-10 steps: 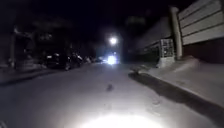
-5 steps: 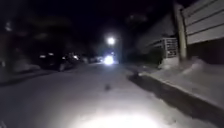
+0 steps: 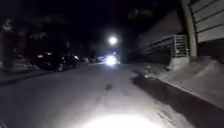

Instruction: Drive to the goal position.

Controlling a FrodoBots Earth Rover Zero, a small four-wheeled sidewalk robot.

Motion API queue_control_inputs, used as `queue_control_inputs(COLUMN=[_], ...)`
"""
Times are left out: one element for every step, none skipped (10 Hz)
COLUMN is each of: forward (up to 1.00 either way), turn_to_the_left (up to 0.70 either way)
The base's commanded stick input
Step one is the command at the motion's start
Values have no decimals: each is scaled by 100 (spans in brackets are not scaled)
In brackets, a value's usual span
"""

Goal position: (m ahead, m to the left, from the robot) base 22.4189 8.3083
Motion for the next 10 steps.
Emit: queue_control_inputs(forward=[100,100,100,100,100,100,100,100,100,100], turn_to_the_left=[0,0,0,0,0,0,0,0,0,0])
